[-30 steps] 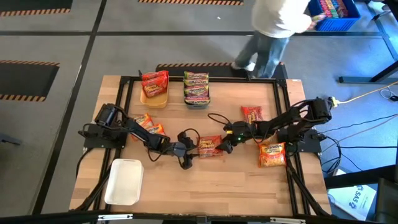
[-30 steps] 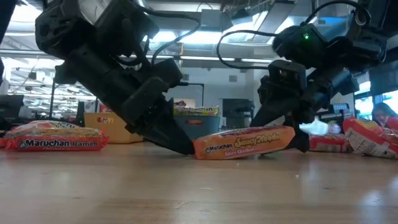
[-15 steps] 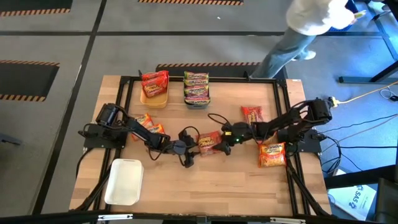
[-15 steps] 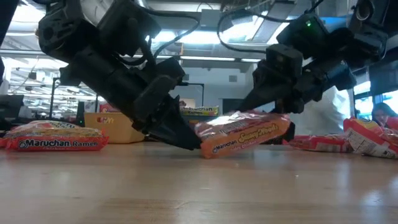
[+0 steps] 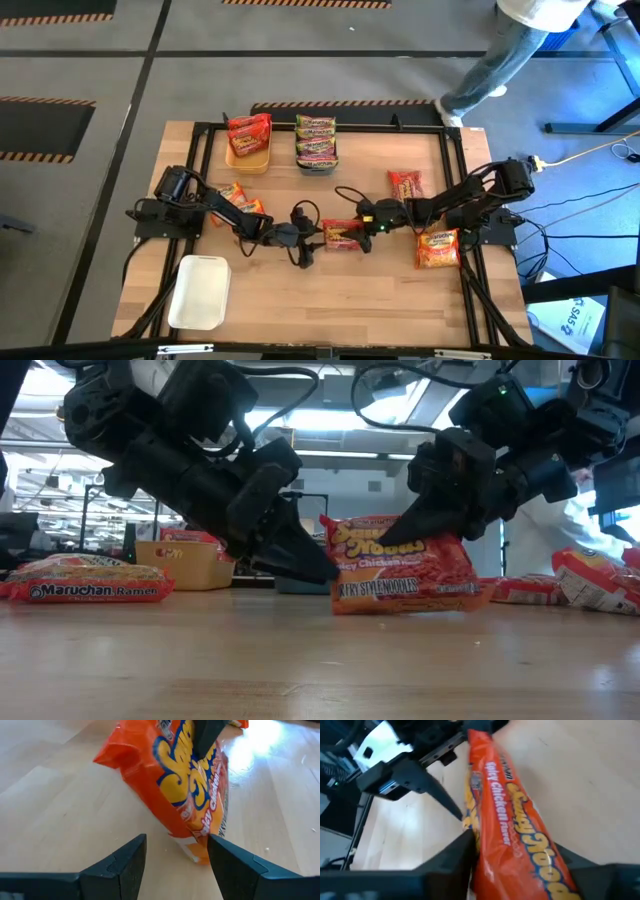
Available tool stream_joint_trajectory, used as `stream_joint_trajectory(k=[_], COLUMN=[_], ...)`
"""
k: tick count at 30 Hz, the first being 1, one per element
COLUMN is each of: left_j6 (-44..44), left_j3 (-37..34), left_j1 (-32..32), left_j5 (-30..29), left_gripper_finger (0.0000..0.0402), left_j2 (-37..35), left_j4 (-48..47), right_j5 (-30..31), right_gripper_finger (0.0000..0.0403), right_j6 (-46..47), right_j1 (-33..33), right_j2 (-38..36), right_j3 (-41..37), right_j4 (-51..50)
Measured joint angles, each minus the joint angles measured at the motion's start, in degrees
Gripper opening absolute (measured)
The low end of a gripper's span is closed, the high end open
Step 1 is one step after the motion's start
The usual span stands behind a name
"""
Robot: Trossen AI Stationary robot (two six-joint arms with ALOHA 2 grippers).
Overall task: Sort Maruchan noodles
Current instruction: Put the orange noodle pack into the yellow bin
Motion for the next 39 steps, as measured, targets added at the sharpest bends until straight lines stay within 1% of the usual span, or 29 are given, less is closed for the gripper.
stream_joint_trajectory(k=[4,5,10,11,13,15,17,19,21,23,26,27,31,33,36,39], left_j6=[0.0,0.0,0.2,0.4,1.1,1.1,1.6,3.0,4.6,6.3,9.1,9.7,10.5,10.5,10.5,10.2], left_j3=[0.0,0.1,0.0,0.0,0.1,0.0,0.3,0.6,1.8,3.1,6.8,7.8,13.9,18.0,24.5,30.9], left_j1=[0.0,0.0,-0.7,-0.9,-1.2,-1.2,-1.2,-1.2,-1.2,-1.2,-0.7,-0.5,1.1,1.9,2.7,3.3], left_j5=[1.2,1.5,1.6,1.6,1.6,1.9,2.0,2.0,2.9,4.5,8.2,8.8,8.8,8.7,8.8,10.2], left_gripper_finger=[0.0205,0.0205,0.0205,0.0205,0.0205,0.0205,0.0206,0.0212,0.0224,0.024,0.0266,0.0271,0.028,0.0278,0.0277,0.0276], left_j2=[-1.2,-1.8,-7.4,-9.1,-11.3,-13.5,-15.2,-17.1,-17.2,-17.1,-15.4,-14.6,-12.3,-11.3,-8.3,-5.2], left_j4=[-1.3,-1.4,-10.1,-12.1,-12.9,-14.1,-14.1,-15.0,-14.5,-15.2,-15.4,-17.0,-22.9,-29.2,-41.3,-51.1], right_j5=[1.1,1.9,4.9,5.8,7.6,8.5,8.9,10.5,12.5,12.9,13.0,13.1,13.0,13.0,13.1,13.1], right_gripper_finger=[0.009,0.0088,0.0089,0.0096,0.0113,0.0121,0.0118,0.0104,0.0089,0.0088,0.0088,0.0092,0.0106,0.0101,0.0088,0.0088], right_j6=[-5.2,-6.5,-11.4,-12.3,-13.8,-15.3,-17.3,-19.0,-21.0,-22.5,-24.1,-24.6,-25.6,-26.1,-26.7,-26.8], right_j1=[1.7,2.2,4.5,4.9,5.5,6.1,6.4,6.9,7.5,8.1,9.1,9.5,10.3,10.2,10.2,10.1], right_j2=[-0.1,-0.1,-0.2,-0.2,-0.2,-0.1,-0.1,-0.1,-0.1,0.0,0.1,0.1,0.1,0.1,0.1,0.1], right_j3=[0.1,0.1,0.1,0.1,0.1,0.1,0.1,0.0,0.0,0.0,0.5,0.9,2.5,3.0,3.1,3.1], right_j4=[0.6,0.5,0.8,0.7,0.6,0.6,1.0,1.5,1.6,2.0,2.2,2.3,2.5,2.3,2.1,2.2])
